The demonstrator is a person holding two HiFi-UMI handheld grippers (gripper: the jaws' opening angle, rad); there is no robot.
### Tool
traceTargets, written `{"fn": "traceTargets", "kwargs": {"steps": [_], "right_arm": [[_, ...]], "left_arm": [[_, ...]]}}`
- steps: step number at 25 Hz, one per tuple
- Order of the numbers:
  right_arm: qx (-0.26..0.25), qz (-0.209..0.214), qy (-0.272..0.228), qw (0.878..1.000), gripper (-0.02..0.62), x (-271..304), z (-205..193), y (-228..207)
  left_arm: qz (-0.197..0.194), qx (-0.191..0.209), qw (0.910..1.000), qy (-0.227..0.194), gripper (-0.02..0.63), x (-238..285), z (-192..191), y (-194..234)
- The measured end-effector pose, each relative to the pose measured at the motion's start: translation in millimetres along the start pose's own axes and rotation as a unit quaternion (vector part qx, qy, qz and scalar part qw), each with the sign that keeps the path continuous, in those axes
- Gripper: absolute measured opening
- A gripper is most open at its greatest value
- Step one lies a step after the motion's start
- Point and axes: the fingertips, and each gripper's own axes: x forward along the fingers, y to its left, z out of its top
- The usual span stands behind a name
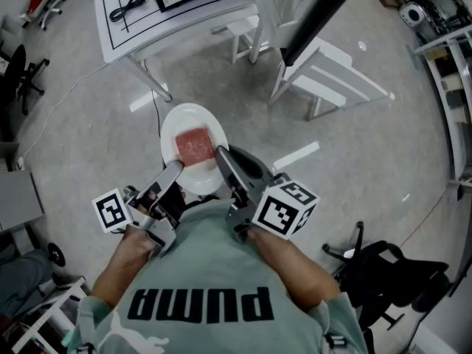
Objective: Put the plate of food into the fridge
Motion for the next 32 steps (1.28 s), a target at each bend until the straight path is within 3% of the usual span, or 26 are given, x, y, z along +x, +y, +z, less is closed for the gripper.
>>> {"fn": "traceTargets", "kwargs": {"steps": [18,25,32], "right_arm": [[0.022,-0.016,-0.026,0.999,0.037,41.3,-25.8,31.6],[0.03,-0.016,-0.026,0.999,0.037,64.6,-2.2,15.4],[0.036,-0.002,-0.022,0.999,0.037,102.0,47.3,-3.4]], "left_arm": [[0.004,-0.01,0.9998,0.015,0.074,-41.0,42.3,-3.8],[0.01,-0.008,0.9998,0.012,0.075,-14.6,68.0,0.0],[0.021,0.001,0.9998,-0.002,0.074,32.8,110.3,-5.1]]}}
